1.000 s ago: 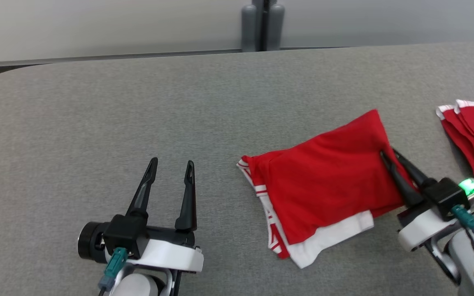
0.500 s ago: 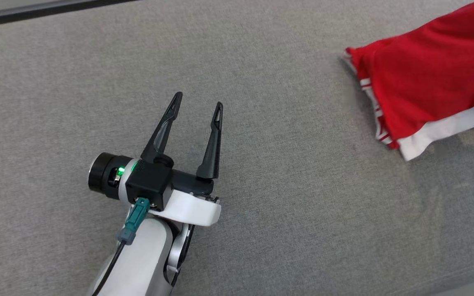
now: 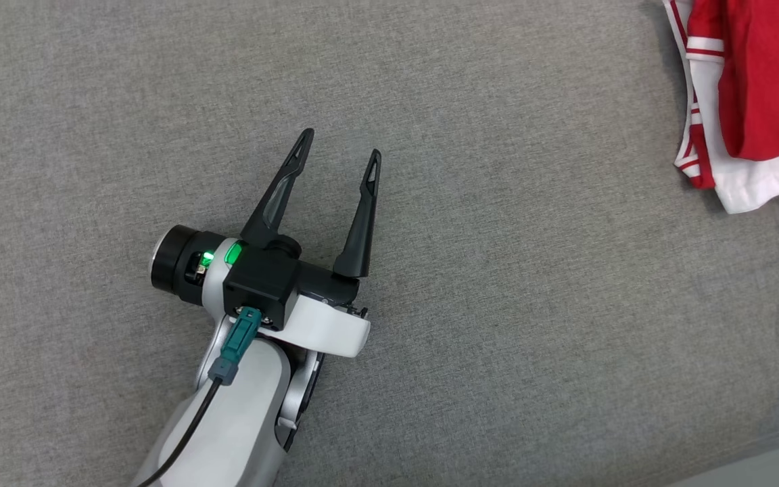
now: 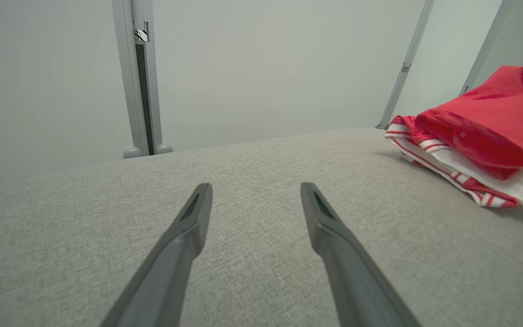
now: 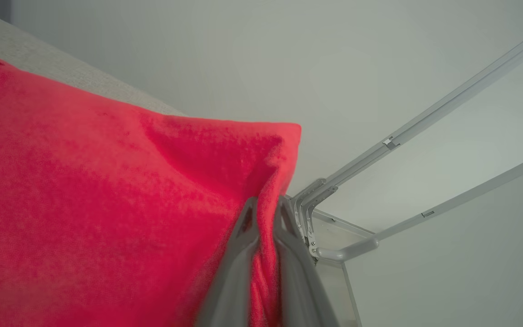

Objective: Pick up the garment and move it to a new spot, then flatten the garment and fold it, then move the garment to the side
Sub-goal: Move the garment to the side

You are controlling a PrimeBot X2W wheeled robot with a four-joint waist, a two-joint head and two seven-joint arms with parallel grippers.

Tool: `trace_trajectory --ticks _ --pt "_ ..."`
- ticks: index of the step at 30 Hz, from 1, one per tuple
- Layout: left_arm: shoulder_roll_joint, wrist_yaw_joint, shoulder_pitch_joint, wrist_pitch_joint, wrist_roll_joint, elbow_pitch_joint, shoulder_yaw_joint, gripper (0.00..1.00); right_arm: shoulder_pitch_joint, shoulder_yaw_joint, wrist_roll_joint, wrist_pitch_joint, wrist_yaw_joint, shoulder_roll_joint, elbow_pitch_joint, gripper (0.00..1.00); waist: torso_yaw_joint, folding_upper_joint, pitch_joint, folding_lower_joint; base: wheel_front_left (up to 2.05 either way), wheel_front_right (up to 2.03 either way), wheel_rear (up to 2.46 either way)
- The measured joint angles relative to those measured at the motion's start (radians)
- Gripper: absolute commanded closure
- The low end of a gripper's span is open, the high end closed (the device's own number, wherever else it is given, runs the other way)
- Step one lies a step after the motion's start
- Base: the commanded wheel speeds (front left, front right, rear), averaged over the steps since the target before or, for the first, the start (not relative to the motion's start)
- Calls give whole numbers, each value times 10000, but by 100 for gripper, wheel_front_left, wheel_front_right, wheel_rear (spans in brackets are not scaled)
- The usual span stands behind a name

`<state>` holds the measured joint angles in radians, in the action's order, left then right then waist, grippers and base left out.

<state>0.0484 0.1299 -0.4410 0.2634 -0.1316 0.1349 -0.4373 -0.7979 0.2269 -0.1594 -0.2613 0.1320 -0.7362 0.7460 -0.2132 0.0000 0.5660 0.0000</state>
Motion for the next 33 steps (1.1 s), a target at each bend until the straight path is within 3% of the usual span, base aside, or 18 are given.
trace_trajectory --ticks 1,3,10,17,26,33 --pt "2 2 -28 0 15 0 -10 0 -23 -79 -36 0 0 35 73 100 46 0 38 0 0 0 0" --pt "0 6 -54 0 69 -4 -23 0 -33 -203 -75 0 0 92 165 0 90 0 64 0 0 0 0" --pt "8 201 -146 -2 -46 -454 -134 0 8 -435 21 0 -2 341 343 0 400 0 -168 0 0 0 0" --pt "8 357 297 0 -437 -679 23 0 574 -499 -27 -2 -2 1016 -1147 0 685 0 -1074 0 0 0 0" --pt "2 477 1505 0 -867 -681 621 0 2479 -738 -890 -25 -2 2477 -3348 0 1336 0 -2644 0 0 0 0" --pt "8 372 2457 0 -796 107 1269 0 4433 -1521 -1390 -25 -2 4364 -4441 0 1978 0 -3771 0 0 0 0"
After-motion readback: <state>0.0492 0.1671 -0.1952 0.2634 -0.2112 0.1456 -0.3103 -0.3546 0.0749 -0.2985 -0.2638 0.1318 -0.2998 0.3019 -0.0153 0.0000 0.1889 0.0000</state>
